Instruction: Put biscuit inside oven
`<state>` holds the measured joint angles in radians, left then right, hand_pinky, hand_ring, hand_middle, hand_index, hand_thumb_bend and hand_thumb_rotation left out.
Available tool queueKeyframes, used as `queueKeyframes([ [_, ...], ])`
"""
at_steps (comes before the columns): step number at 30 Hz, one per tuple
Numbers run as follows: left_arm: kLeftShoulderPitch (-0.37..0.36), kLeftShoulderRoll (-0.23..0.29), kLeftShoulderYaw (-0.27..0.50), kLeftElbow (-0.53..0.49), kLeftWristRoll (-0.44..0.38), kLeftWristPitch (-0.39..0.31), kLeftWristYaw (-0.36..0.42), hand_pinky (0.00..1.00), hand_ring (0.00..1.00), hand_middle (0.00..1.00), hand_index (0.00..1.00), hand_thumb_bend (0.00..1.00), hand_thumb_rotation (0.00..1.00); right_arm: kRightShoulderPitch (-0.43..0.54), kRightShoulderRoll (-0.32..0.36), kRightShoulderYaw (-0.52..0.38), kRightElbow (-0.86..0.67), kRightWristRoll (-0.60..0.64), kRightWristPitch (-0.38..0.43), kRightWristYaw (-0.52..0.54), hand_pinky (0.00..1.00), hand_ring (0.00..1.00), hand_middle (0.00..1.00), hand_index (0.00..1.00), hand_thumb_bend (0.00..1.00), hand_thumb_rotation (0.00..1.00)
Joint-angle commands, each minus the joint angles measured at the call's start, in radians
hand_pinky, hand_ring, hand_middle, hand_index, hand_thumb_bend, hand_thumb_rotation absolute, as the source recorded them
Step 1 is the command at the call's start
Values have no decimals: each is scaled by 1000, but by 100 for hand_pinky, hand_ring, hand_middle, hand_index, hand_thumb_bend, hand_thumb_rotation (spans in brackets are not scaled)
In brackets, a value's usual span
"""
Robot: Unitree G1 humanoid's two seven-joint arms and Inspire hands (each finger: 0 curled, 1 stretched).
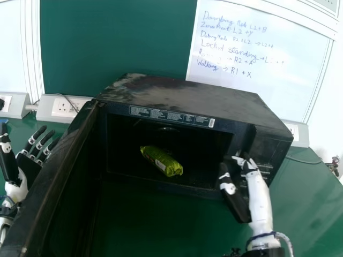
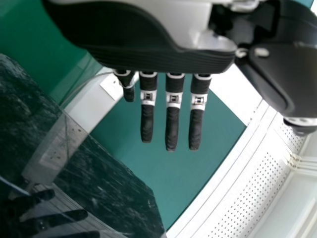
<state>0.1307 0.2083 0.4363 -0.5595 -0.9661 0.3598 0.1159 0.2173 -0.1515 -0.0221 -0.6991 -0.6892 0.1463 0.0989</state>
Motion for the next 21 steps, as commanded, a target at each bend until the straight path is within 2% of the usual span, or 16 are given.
queueKeyframes([
  [1,-8,-3,-15,-16,0,4,-1,76,71,69,68,88,30,6,8,-27,-14,47,-5,-13,64,74,78,78,65,21],
  [5,-2,-7,-31,-22,44,-7,-8,75,72,69,68,85,30,14,18,-51,-17,104,-5,-24,67,76,78,78,66,20],
  [10,1,-13,-38,-17,77,-16,-28,74,72,69,68,86,30,20,37,-68,-38,168,28,-19,69,77,79,78,66,20],
  [15,4,-18,-53,-34,113,-6,-18,74,72,68,67,93,30,19,48,-94,-62,247,70,-8,68,76,79,79,66,19],
  [17,4,-19,-63,-47,126,4,-4,72,70,67,68,95,31,18,46,-104,-67,257,82,-14,65,74,78,78,67,19],
  [21,3,-25,-78,-64,129,16,5,72,70,67,68,96,30,14,38,-123,-68,271,83,-25,67,75,78,78,67,19],
])
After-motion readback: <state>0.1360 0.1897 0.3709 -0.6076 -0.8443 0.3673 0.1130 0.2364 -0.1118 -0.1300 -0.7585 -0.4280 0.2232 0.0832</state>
